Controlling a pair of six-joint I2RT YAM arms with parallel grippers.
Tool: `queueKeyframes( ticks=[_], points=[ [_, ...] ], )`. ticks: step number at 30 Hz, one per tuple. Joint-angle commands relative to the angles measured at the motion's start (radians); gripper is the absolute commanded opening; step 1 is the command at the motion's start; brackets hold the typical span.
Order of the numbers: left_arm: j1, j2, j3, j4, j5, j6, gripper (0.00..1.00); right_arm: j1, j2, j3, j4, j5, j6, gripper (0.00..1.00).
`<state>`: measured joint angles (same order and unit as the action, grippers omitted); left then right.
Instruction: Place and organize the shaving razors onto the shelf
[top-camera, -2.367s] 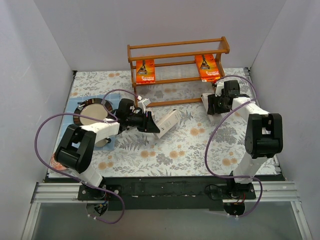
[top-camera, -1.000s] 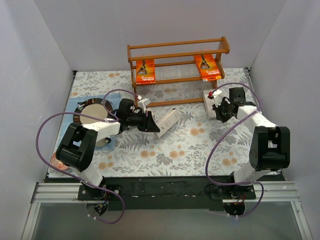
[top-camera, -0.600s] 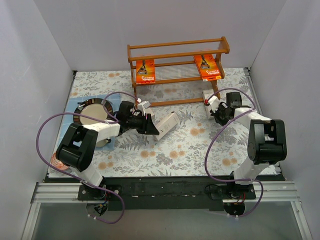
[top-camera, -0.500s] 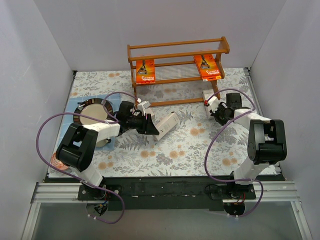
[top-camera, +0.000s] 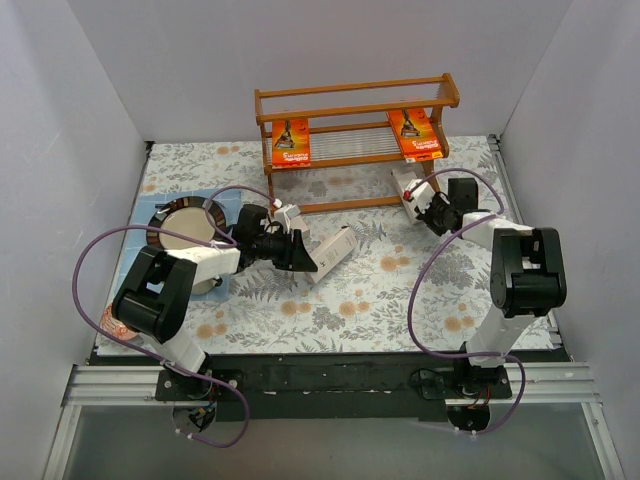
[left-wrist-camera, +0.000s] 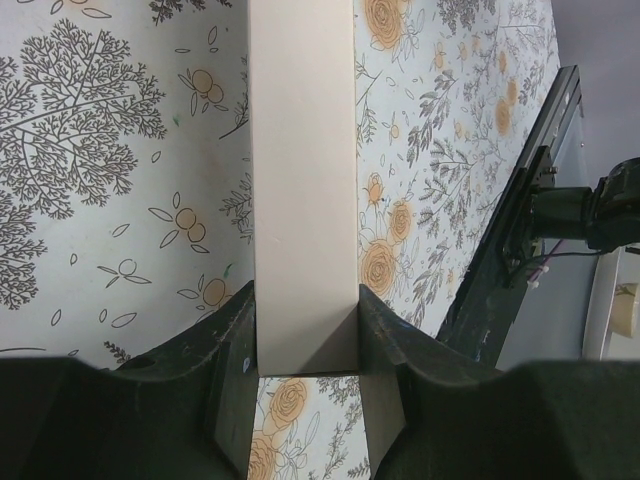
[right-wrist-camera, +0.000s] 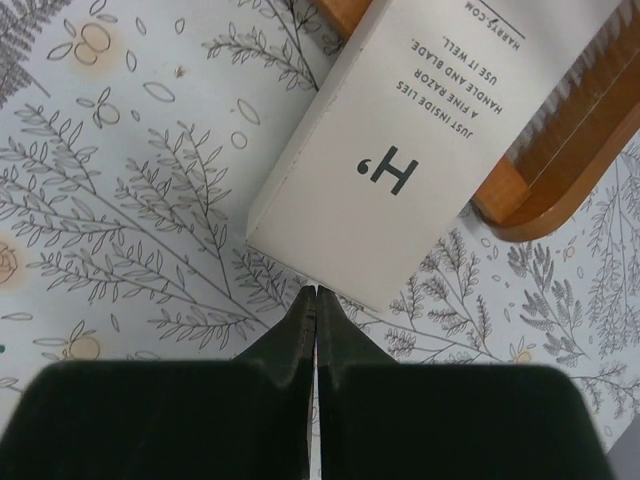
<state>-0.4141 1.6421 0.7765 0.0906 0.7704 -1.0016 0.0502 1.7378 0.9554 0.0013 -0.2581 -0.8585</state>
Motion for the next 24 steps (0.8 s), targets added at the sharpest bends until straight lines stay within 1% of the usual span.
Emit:
queueKeyframes(
  ticks=[1, 8, 13, 17, 20, 24],
  points=[
    [0.006, -0.011, 0.015, 0.021, 0.007, 0.021, 0.27, 0.016, 0.035, 0.084, 0.069, -0.024, 0.026, 0.01],
    [0.006, 0.005, 0.024, 0.026, 0.009, 0.018, 0.27, 0.053, 0.051, 0.108, 0.083, -0.04, 0.053, 0.01],
    [0.006, 0.016, 0.033, 0.034, 0.009, 0.014, 0.27, 0.092, 0.035, 0.092, 0.1, -0.041, 0.056, 0.01],
    [0.005, 0.018, 0.041, 0.09, 0.003, -0.029, 0.26, 0.109, 0.014, 0.079, 0.118, -0.03, 0.11, 0.01],
    [0.003, 0.05, 0.079, 0.098, 0.007, -0.046, 0.26, 0.109, -0.006, 0.075, 0.114, -0.004, 0.168, 0.01],
    [0.003, 0.074, 0.112, 0.089, 0.009, -0.034, 0.26, 0.109, -0.067, 0.025, 0.117, 0.013, 0.167, 0.01]
  ],
)
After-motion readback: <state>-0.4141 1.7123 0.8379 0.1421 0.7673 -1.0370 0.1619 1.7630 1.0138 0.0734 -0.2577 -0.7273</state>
